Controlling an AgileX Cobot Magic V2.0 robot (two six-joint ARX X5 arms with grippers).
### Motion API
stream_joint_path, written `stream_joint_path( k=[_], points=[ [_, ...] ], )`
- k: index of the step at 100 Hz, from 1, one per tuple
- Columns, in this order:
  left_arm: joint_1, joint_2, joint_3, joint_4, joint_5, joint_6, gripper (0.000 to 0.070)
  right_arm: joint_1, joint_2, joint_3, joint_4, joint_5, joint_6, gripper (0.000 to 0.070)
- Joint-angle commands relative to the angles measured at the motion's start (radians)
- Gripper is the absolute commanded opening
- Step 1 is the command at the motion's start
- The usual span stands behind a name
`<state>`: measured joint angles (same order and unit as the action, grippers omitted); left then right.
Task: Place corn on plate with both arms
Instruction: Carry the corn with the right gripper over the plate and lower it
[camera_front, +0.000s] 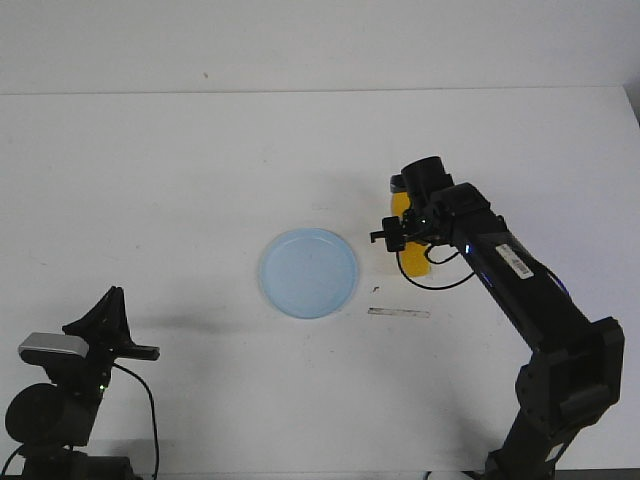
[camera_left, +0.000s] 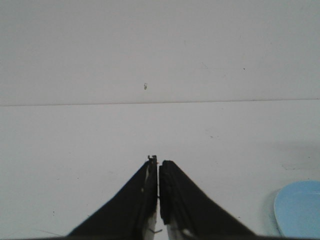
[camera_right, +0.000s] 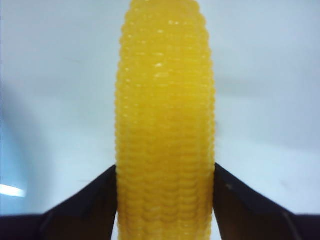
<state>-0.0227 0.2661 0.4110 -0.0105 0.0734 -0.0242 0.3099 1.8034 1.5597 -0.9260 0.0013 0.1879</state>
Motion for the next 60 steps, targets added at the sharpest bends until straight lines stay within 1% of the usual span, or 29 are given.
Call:
stream_joint_path(
  k=[1,13,24,29,36,44,60],
  points=[
    [-0.002,-0.001,0.008,0.012,-0.003,0.01,0.0001,0.044,0.014,0.019,0.01,-0.002,-0.03,0.0271],
    [-0.002,-0.001,0.008,0.012,-0.003,0.01,0.0001,0.122,0.015,0.019,0.036,-0.005,-0.044,0.0271],
    [-0.002,-0.001,0.008,0.012,-0.003,0.009,0.0001,0.211,0.016,0.019,0.091,-0.007,-0.093,0.0271],
    [-0.002,-0.001,0.008,0.012,-0.003,0.009,0.0001,0.244,0.017,0.019,0.114,-0.021,-0.112,0.0271],
    [-0.002,-0.001,0.008,0.012,-0.003,0.01,0.0001,0.274,0.023,0.019,0.126,-0.056,-0.114,0.0272],
    [-0.002,-0.001,0.008,0.012,-0.003,0.009,0.0001,0.307,0.065,0.035,0.123,-0.079,-0.113,0.0273],
    [-0.002,-0.001,0.008,0.012,-0.003,0.01,0.0001,0.349,0.138,0.118,0.055,-0.076,-0.114,0.0273]
  ],
)
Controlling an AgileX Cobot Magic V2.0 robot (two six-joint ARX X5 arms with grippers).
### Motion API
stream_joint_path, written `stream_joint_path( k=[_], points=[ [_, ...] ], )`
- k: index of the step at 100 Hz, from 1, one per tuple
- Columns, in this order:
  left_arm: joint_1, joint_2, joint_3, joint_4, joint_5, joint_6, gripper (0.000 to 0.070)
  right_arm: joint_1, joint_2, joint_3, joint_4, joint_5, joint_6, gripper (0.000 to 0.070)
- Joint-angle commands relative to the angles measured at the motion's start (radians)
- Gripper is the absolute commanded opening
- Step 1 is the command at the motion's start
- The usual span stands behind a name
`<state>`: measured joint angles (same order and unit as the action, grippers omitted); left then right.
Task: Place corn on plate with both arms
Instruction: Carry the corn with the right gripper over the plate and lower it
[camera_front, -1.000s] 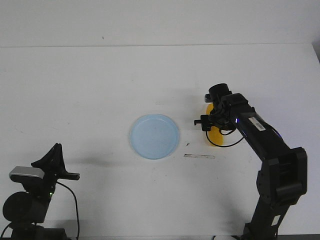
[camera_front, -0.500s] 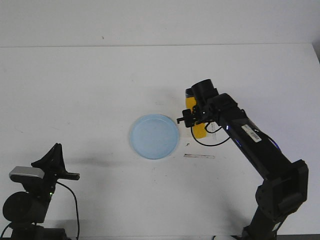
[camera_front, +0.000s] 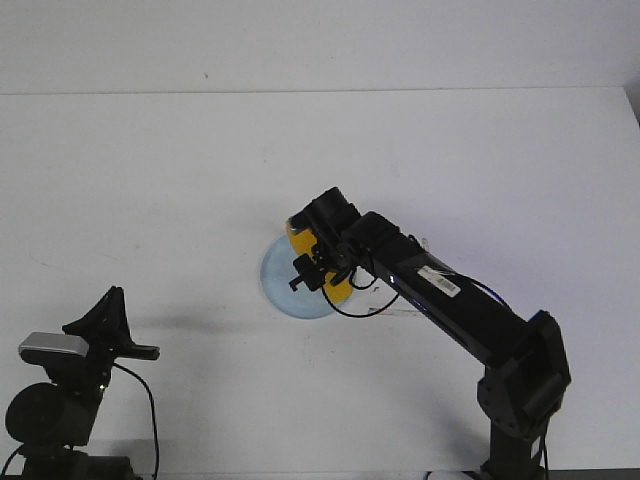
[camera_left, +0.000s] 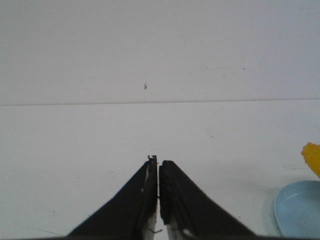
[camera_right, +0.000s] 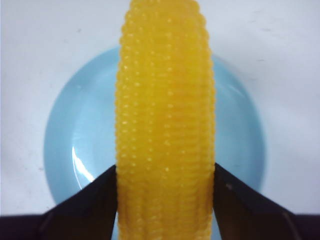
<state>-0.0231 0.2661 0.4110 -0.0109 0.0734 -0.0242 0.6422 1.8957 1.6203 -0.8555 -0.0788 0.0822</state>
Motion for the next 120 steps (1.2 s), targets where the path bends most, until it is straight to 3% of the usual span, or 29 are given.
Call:
stream_joint_path(
  k=[1,29,74,95,120],
  points=[
    [-0.002,-0.001,0.008,0.012,-0.003,0.009,0.0001,0.019,0.05,0.064,-0.019,0.004,-0.008,0.0273],
    [-0.002,-0.001,0.008,0.012,-0.003,0.01,0.0001,0.031,0.128,0.153,-0.09,0.006,-0.002,0.0274],
    [-0.002,-0.001,0.008,0.012,-0.003,0.009,0.0001,0.06,0.177,0.153,-0.061,0.005,0.0,0.0292],
    [-0.002,-0.001,0.008,0.012,-0.003,0.01,0.0001,0.064,0.187,0.153,-0.074,0.008,0.0,0.0438],
    [-0.002,-0.001,0.008,0.012,-0.003,0.01,0.0001,0.064,0.187,0.154,-0.043,0.008,-0.001,0.0446]
  ],
)
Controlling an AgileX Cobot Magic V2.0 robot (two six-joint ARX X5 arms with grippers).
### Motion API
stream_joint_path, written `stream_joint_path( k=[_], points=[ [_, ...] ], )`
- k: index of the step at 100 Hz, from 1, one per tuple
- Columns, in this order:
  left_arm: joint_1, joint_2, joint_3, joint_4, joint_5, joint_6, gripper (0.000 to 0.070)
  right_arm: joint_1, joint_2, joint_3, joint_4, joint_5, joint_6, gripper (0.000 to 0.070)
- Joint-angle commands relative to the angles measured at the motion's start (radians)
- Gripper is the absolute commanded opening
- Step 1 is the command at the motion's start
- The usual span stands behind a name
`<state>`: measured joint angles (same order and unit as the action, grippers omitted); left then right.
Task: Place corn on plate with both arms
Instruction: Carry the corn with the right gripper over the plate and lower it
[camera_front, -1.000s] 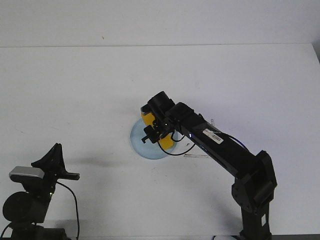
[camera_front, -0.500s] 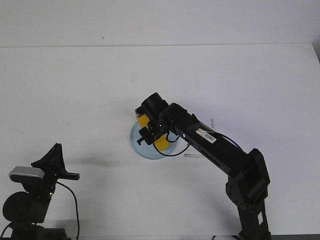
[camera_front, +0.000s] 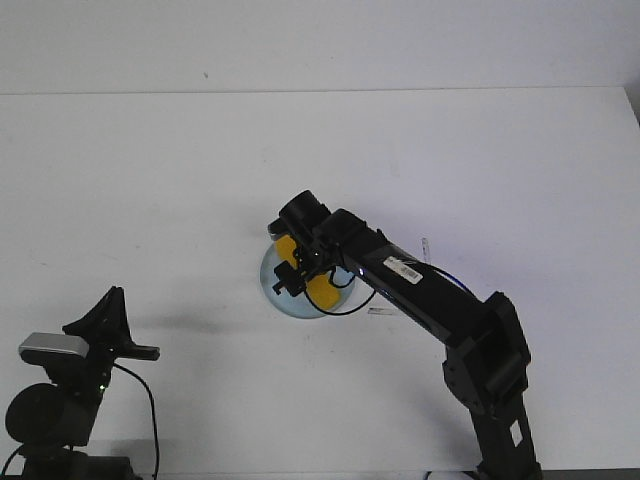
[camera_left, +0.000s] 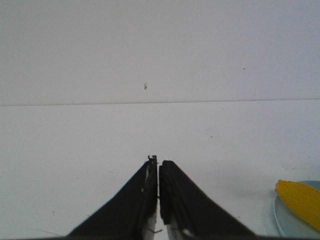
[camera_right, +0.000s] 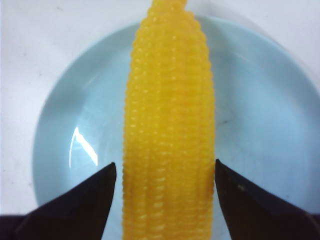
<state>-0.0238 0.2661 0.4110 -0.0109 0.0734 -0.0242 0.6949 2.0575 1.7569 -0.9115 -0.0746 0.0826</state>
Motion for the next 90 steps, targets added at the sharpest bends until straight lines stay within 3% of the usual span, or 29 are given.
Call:
stream_joint_path(
  k=[1,40,45,57,62,90],
  points=[
    [-0.001,-0.001,0.008,0.012,-0.003,0.01,0.0001,0.011,0.024,0.018,0.015,0.004,-0.002,0.0445],
    [-0.001,-0.001,0.008,0.012,-0.003,0.009,0.0001,0.01,-0.071,0.018,0.06,0.041,-0.027,0.0438],
    [-0.001,-0.001,0.008,0.012,-0.003,0.01,0.0001,0.01,-0.086,0.018,0.058,0.05,-0.032,0.0383],
    [-0.001,-0.001,0.008,0.012,-0.003,0.009,0.0001,0.01,-0.108,0.017,0.056,0.049,-0.036,0.0119],
    [-0.001,-0.001,0.008,0.012,-0.003,0.01,0.0001,0.01,-0.116,0.016,0.049,0.049,-0.036,0.0048],
    [-0.001,-0.001,0.008,0.012,-0.003,0.009,0.0001,0.005,-0.177,-0.048,0.087,0.049,-0.056,0.0016]
  ],
)
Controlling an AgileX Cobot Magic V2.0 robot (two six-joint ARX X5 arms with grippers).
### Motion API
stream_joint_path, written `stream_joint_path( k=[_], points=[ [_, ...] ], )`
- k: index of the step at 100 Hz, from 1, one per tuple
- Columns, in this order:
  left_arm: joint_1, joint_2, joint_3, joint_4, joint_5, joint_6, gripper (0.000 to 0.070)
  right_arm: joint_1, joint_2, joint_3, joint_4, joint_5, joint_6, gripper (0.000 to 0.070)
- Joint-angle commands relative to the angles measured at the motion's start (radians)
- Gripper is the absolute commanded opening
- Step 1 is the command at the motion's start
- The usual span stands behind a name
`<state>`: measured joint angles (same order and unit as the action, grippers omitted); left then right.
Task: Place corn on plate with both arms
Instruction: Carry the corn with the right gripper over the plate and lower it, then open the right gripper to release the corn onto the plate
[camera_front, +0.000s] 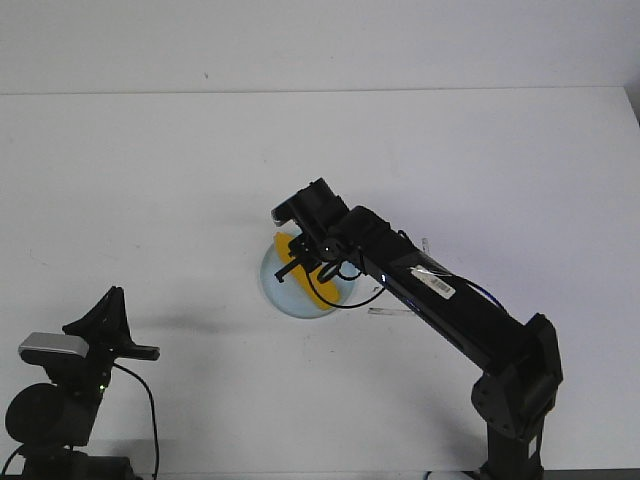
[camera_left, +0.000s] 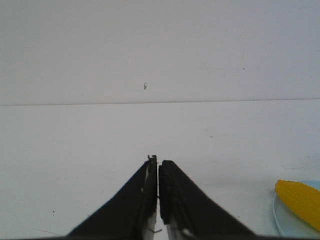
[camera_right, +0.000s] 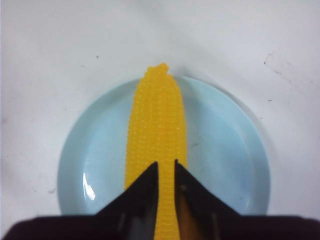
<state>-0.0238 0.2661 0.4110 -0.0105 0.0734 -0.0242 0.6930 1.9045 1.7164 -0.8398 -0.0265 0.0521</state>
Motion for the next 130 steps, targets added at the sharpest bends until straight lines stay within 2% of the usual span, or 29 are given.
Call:
stream_joint_path(
  k=[1,28,46,63,88,111,130],
  points=[
    [-0.001,-0.001,0.008,0.012,-0.003,0.01,0.0001,0.007,-0.029,-0.013,0.018,0.0,-0.028,0.0016],
    [-0.001,-0.001,0.008,0.012,-0.003,0.01,0.0001,-0.009,-0.207,-0.201,0.162,-0.006,-0.079,0.0016],
    [-0.001,-0.001,0.008,0.012,-0.003,0.009,0.0001,-0.081,-0.355,-0.357,0.28,-0.082,-0.085,0.0016],
    [-0.001,-0.001,0.008,0.012,-0.003,0.01,0.0001,-0.198,-0.501,-0.513,0.368,-0.119,-0.121,0.0016],
    [-0.001,-0.001,0.008,0.012,-0.003,0.009,0.0001,-0.454,-0.686,-0.707,0.429,-0.235,-0.115,0.0016],
    [-0.001,-0.001,0.008,0.012,-0.003,0.01,0.0001,-0.67,-0.835,-0.854,0.465,-0.235,-0.105,0.0016],
    [-0.001,-0.001,0.008,0.012,-0.003,0.01,0.0001,-0.767,-0.965,-0.948,0.468,-0.23,-0.105,0.0015]
  ],
)
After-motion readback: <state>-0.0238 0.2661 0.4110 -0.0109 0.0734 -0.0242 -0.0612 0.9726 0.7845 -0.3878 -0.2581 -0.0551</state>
